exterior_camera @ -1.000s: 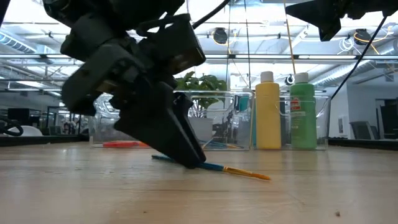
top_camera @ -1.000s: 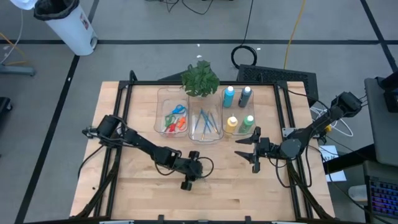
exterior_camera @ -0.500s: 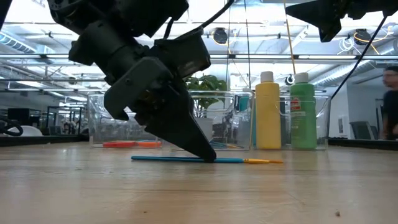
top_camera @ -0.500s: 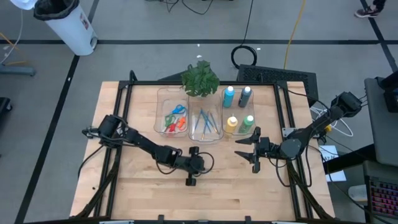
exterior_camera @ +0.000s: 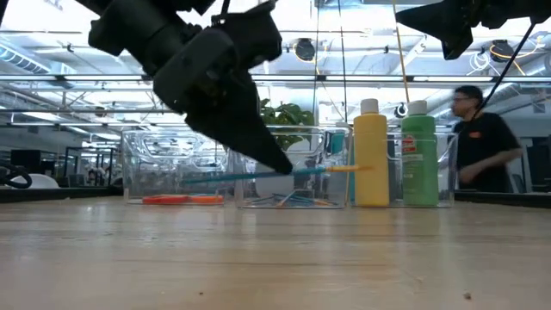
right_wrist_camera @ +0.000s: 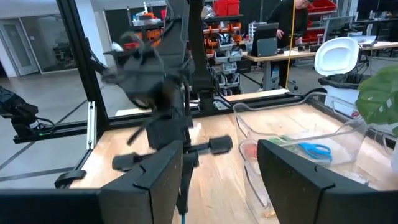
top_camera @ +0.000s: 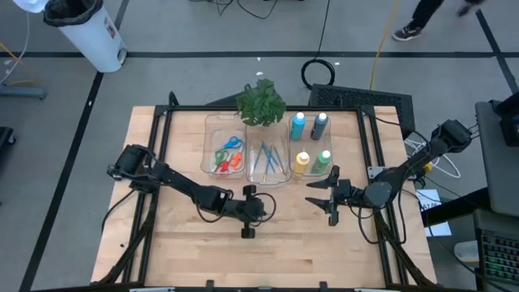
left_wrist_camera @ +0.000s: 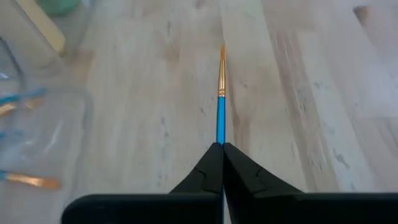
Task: Pick & Place Paint Supplies
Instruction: Put the blue paintbrush into the middle transparent bin
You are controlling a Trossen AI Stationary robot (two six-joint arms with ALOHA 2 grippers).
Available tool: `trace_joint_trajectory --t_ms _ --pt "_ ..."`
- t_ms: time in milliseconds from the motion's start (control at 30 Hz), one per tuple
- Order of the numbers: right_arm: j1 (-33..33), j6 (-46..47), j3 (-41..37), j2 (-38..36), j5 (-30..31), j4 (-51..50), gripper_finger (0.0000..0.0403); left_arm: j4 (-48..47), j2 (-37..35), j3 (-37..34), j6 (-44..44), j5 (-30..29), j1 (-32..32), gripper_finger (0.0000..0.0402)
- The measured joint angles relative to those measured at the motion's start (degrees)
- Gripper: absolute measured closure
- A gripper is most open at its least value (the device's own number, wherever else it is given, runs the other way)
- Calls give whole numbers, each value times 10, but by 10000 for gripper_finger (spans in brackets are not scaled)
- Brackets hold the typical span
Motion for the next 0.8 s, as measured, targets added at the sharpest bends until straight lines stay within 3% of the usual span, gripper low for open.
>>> trace_joint_trajectory --t_ms 333,600,800 --pt "-15 -22 0 100 -4 -4 204 -5 -59 0 26 -67 0 401" --pt "-78 -3 0 194 -134 50 204 -9 -92 1 39 -91 0 401" --pt "-101 -3 0 241 -174 126 204 -9 -92 1 45 -92 0 401"
